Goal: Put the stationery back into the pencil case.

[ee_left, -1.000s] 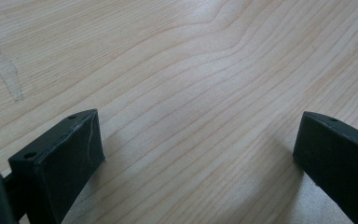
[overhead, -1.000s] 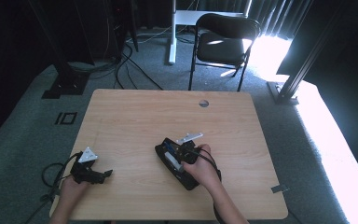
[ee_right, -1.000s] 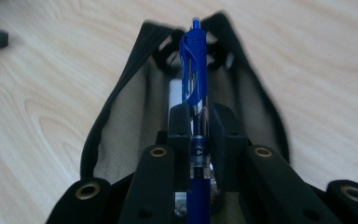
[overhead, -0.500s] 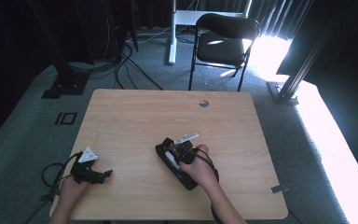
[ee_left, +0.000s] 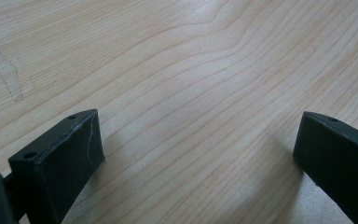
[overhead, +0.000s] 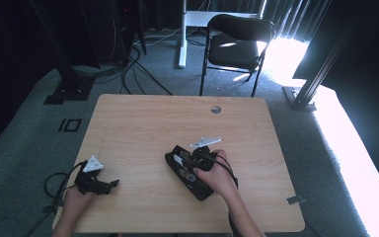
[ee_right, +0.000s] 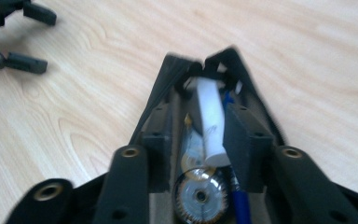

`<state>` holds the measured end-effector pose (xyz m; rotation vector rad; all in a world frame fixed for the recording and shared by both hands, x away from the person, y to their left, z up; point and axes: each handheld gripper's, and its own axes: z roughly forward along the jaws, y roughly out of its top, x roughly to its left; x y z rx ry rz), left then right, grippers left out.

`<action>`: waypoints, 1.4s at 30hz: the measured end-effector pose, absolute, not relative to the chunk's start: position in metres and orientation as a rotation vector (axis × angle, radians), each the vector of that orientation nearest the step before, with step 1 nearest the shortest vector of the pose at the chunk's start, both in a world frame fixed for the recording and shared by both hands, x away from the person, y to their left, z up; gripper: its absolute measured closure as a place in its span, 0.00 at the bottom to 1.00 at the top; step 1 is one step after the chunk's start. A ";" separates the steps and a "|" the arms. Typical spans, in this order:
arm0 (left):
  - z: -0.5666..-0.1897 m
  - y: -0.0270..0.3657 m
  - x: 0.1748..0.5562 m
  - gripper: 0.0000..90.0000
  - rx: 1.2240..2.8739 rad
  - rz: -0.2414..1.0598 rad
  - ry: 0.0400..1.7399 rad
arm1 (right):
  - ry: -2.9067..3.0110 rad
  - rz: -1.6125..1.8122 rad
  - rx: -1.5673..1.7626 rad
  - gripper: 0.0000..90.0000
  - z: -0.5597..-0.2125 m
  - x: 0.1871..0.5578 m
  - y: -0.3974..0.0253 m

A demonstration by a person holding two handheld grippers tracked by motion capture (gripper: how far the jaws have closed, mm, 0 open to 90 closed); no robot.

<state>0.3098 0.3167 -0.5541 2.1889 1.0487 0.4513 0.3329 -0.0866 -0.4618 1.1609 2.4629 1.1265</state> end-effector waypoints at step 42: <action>-0.554 0.317 0.310 0.02 2.185 0.452 1.053 | 2.026 1.003 1.492 0.42 -0.509 0.338 -0.223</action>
